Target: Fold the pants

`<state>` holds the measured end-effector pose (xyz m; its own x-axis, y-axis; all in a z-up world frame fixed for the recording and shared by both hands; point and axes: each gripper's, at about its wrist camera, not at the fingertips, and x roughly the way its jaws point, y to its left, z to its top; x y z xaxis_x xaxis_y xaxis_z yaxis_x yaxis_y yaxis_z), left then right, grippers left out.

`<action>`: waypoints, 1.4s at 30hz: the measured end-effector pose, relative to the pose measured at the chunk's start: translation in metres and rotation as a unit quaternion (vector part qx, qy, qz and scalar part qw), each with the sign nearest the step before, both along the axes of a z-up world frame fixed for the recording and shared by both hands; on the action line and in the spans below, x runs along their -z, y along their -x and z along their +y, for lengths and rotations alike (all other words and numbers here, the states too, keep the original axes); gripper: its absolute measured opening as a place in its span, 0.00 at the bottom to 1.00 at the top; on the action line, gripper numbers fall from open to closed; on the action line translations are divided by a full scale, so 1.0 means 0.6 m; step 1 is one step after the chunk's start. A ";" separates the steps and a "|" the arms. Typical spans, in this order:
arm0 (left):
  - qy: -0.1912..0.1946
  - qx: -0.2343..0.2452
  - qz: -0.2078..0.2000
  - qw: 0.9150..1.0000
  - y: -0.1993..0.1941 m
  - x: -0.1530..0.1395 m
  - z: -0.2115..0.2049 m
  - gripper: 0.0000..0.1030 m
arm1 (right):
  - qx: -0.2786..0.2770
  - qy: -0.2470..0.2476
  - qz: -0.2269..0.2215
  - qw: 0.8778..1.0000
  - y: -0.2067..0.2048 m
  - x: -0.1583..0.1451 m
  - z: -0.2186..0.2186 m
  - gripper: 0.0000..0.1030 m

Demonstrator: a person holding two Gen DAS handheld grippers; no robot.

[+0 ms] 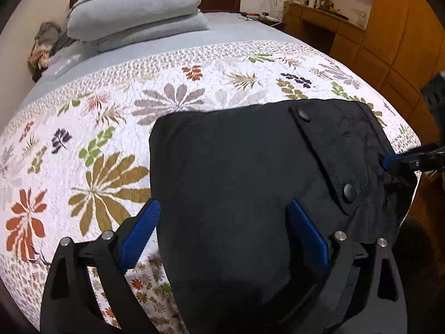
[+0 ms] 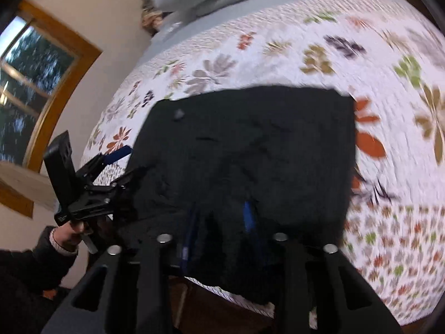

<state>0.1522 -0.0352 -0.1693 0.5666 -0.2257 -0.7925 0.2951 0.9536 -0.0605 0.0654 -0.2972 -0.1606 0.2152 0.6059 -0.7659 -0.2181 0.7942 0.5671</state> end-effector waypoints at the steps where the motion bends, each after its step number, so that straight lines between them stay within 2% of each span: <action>1: 0.000 0.000 0.003 1.000 -0.003 0.004 0.001 0.92 | 0.005 -0.011 0.007 1.000 0.001 0.004 -0.009 0.15; 4: -0.001 0.000 0.006 1.000 -0.006 0.008 0.003 0.93 | 0.005 -0.023 0.007 1.000 0.006 -0.001 -0.019 0.18; 6: -0.003 -0.002 0.008 1.000 -0.005 0.005 0.005 0.93 | -0.003 -0.012 -0.015 1.000 0.011 -0.020 -0.015 0.21; 7: -0.006 -0.005 0.006 1.000 -0.003 0.000 0.008 0.92 | -0.004 -0.011 -0.027 1.000 0.012 -0.029 -0.012 0.30; 9: -0.011 -0.013 -0.003 1.000 0.004 -0.013 0.017 0.92 | -0.011 -0.016 -0.047 0.999 0.012 -0.044 -0.003 0.38; 12: 0.004 -0.022 -0.007 1.000 0.016 -0.027 0.026 0.92 | -0.042 0.000 -0.051 0.998 0.021 -0.047 0.020 0.38; 15: -0.023 -0.012 -0.010 1.000 0.025 -0.017 0.016 0.92 | -0.057 0.039 -0.047 0.996 0.039 -0.031 0.021 0.36; 17: -0.033 -0.003 -0.004 0.999 0.025 -0.002 0.011 0.92 | -0.051 0.033 -0.039 0.997 0.047 -0.022 0.010 0.34; 20: -0.025 -0.008 0.006 1.000 0.021 0.006 0.019 0.93 | -0.028 -0.015 -0.047 0.998 0.064 -0.035 -0.022 0.37; 22: -0.025 -0.014 0.002 1.000 0.023 0.000 0.025 0.93 | -0.010 -0.024 -0.058 0.998 0.081 -0.048 -0.049 0.43; 24: -0.034 -0.017 -0.002 0.999 0.028 -0.007 0.030 0.92 | -0.008 0.007 -0.067 0.998 0.097 -0.051 -0.065 0.50; 27: -0.036 -0.021 -0.001 0.999 0.040 -0.013 0.036 0.92 | -0.016 0.008 -0.061 0.998 0.108 -0.035 -0.073 0.51; 28: -0.036 -0.023 0.000 0.999 0.043 -0.014 0.038 0.92 | -0.013 -0.001 -0.058 0.998 0.107 -0.028 -0.074 0.58; 30: -0.033 -0.027 -0.005 0.999 0.049 -0.018 0.038 0.92 | -0.003 -0.002 -0.051 0.999 0.100 -0.017 -0.072 0.65; 35: -0.037 -0.045 0.002 0.998 0.052 -0.013 0.030 0.92 | 0.001 -0.009 -0.044 0.999 0.073 0.009 -0.058 0.64; 37: -0.038 -0.049 0.006 0.998 0.051 -0.009 0.025 0.92 | -0.003 -0.014 -0.031 0.999 0.061 0.024 -0.051 0.57; 41: -0.035 -0.065 0.014 0.997 0.047 -0.003 0.024 0.94 | -0.005 -0.008 -0.035 0.999 0.062 0.021 -0.050 0.40; 42: -0.035 -0.066 0.014 0.997 0.046 -0.002 0.023 0.94 | -0.001 -0.014 -0.037 0.999 0.063 0.015 -0.056 0.32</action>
<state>0.1246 -0.0212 -0.1682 0.5644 -0.0950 -0.8200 0.1658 0.9862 -0.0001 0.0275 -0.3307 -0.1698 0.2692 0.6276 -0.7305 -0.2616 0.7777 0.5717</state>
